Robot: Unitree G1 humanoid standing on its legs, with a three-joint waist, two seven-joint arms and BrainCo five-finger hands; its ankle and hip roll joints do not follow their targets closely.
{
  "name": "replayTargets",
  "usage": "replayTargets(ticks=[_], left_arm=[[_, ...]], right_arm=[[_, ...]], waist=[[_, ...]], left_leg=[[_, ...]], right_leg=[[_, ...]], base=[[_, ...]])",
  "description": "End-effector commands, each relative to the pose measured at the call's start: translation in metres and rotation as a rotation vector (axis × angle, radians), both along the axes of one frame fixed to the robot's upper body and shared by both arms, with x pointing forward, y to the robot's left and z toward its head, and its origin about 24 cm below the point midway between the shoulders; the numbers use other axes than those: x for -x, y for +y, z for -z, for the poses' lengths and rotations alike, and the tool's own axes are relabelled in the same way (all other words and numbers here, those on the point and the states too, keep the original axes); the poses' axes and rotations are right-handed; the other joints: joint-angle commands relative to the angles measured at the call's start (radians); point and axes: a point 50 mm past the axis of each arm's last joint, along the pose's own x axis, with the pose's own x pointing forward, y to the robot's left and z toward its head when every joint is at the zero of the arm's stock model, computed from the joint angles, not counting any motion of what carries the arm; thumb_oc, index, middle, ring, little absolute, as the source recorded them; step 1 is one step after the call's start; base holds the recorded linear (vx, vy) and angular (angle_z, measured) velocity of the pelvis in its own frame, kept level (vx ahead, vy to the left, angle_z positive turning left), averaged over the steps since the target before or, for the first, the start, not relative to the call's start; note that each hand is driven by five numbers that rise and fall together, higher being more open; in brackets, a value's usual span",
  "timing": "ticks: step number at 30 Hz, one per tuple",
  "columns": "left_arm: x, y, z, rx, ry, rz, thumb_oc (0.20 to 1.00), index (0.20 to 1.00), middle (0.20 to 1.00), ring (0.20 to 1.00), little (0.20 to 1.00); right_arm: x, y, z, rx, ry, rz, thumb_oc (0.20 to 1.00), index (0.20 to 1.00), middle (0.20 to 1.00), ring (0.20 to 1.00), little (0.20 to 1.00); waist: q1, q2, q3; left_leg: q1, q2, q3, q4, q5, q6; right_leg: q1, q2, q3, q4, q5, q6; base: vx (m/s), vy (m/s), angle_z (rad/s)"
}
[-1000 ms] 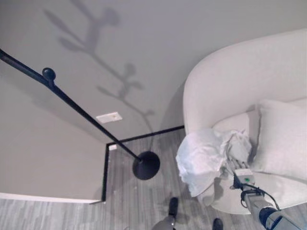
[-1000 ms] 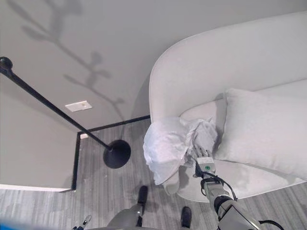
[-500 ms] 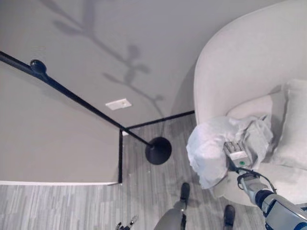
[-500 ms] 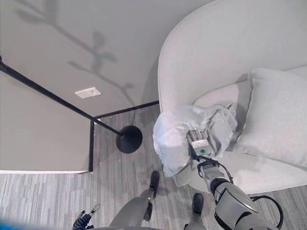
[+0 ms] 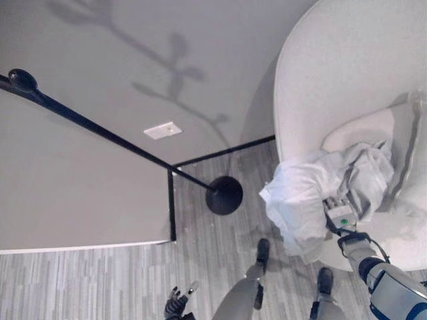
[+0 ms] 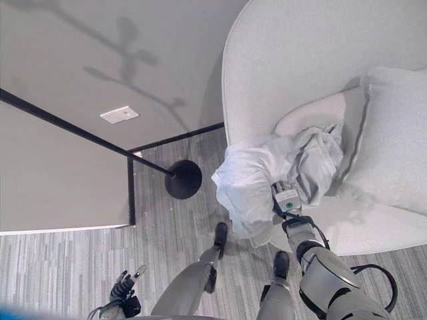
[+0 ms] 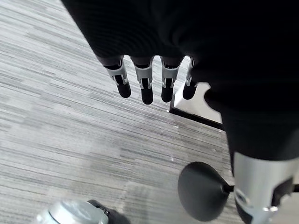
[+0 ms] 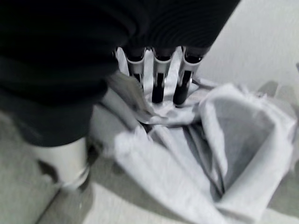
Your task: Hang the clothes on the sofa on the clothes rack.
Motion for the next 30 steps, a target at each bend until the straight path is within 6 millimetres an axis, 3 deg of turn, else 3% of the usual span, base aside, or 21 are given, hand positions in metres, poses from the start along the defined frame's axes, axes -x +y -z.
replayTargets(ticks=[1, 7, 11, 15, 17, 18, 20, 21, 22, 30], left_arm=[[-0.025, 0.008, -0.011, -0.037, -0.076, -0.025, 1.000, 1.000, 1.000, 1.000, 1.000], [-0.022, 0.012, -0.011, -0.079, -0.063, -0.018, 1.000, 1.000, 1.000, 1.000, 1.000], [-0.014, 0.022, -0.010, -0.140, -0.026, -0.004, 1.000, 1.000, 1.000, 1.000, 1.000], [-0.004, 0.035, -0.008, -0.203, 0.028, 0.004, 1.000, 1.000, 1.000, 1.000, 1.000], [0.004, 0.048, -0.007, -0.233, 0.065, -0.023, 1.000, 1.000, 1.000, 1.000, 1.000], [0.008, 0.057, -0.009, -0.262, 0.079, -0.037, 1.000, 1.000, 1.000, 1.000, 1.000], [0.008, 0.057, -0.009, -0.262, 0.080, -0.036, 1.000, 1.000, 1.000, 1.000, 1.000], [0.005, 0.063, -0.012, -0.292, 0.075, -0.022, 1.000, 1.000, 1.000, 1.000, 1.000], [0.004, 0.064, -0.013, -0.298, 0.069, -0.015, 1.000, 1.000, 1.000, 1.000, 1.000], [-0.026, 0.055, -0.033, -0.359, -0.079, 0.146, 1.000, 1.000, 1.000, 1.000, 1.000]], right_arm=[[-0.018, 0.002, -0.019, 0.041, -0.044, 0.007, 0.200, 0.200, 0.200, 0.200, 0.200], [-0.013, -0.005, -0.021, -0.135, -0.188, 0.146, 0.200, 0.200, 0.200, 0.200, 0.200], [-0.010, -0.020, -0.031, -0.280, -0.359, 0.257, 0.200, 0.200, 0.200, 0.200, 0.200], [-0.007, -0.043, -0.052, -0.420, -0.572, 0.346, 0.200, 0.200, 0.200, 0.200, 0.200], [-0.006, -0.054, -0.069, -0.471, -0.686, 0.345, 0.200, 0.200, 0.200, 0.200, 0.200], [-0.007, -0.060, -0.089, -0.506, -0.786, 0.315, 0.200, 0.200, 0.200, 0.200, 0.200], [-0.007, -0.060, -0.089, -0.506, -0.785, 0.317, 0.200, 0.200, 0.200, 0.200, 0.200], [-0.006, -0.064, -0.108, -0.524, -0.881, 0.279, 0.200, 0.200, 0.200, 0.200, 0.200], [-0.004, -0.065, -0.113, -0.528, -0.914, 0.269, 0.200, 0.200, 0.200, 0.200, 0.200], [0.004, -0.064, -0.138, -0.603, -1.086, 0.209, 0.200, 0.200, 0.200, 0.200, 0.200]], waist=[[0.010, -0.050, 0.071], [-0.007, -0.056, 0.060], [-0.024, -0.074, 0.040], [-0.048, -0.101, 0.008], [-0.062, -0.118, -0.007], [-0.075, -0.135, -0.024], [-0.074, -0.136, -0.023], [-0.088, -0.155, -0.039], [-0.093, -0.162, -0.046], [-0.114, -0.213, -0.107]], left_leg=[[0.043, -0.013, -0.005, -0.034, -0.028, -0.003], [0.074, -0.009, -0.005, -0.043, -0.031, -0.003], [0.107, 0.000, -0.006, -0.047, -0.042, 0.000], [0.148, 0.011, -0.009, -0.050, -0.057, 0.001], [0.171, 0.018, -0.010, -0.050, -0.065, 0.000], [0.195, 0.026, -0.007, -0.050, -0.073, 0.000], [0.197, 0.026, -0.007, -0.050, -0.073, 0.000], [0.221, 0.033, -0.004, -0.050, -0.081, -0.001], [0.229, 0.036, -0.003, -0.050, -0.083, -0.001], [0.293, 0.059, -0.001, -0.050, -0.099, -0.005]], right_leg=[[0.176, -0.055, 0.046, -0.309, 0.168, 0.021], [0.200, -0.052, 0.044, -0.309, 0.162, 0.023], [0.230, -0.048, 0.042, -0.309, 0.152, 0.025], [0.268, -0.045, 0.037, -0.309, 0.139, 0.023], [0.290, -0.046, 0.030, -0.309, 0.133, 0.022], [0.311, -0.044, 0.027, -0.309, 0.128, 0.020], [0.314, -0.045, 0.027, -0.309, 0.128, 0.020], [0.336, -0.042, 0.024, -0.309, 0.123, 0.018], [0.345, -0.040, 0.023, -0.309, 0.120, 0.018], [0.406, -0.024, 0.020, -0.309, 0.108, 0.013]], base=[[0.00, 0.002, 0.06], [0.01, -0.003, 0.05], [0.03, -0.023, 0.03], [0.05, -0.040, 0.01], [0.06, -0.045, 0.00], [0.06, -0.032, 0.03], [0.03, -0.022, 0.00], [0.03, -0.034, -0.06], [0.05, -0.048, -0.03], [0.02, -0.015, -0.02]])
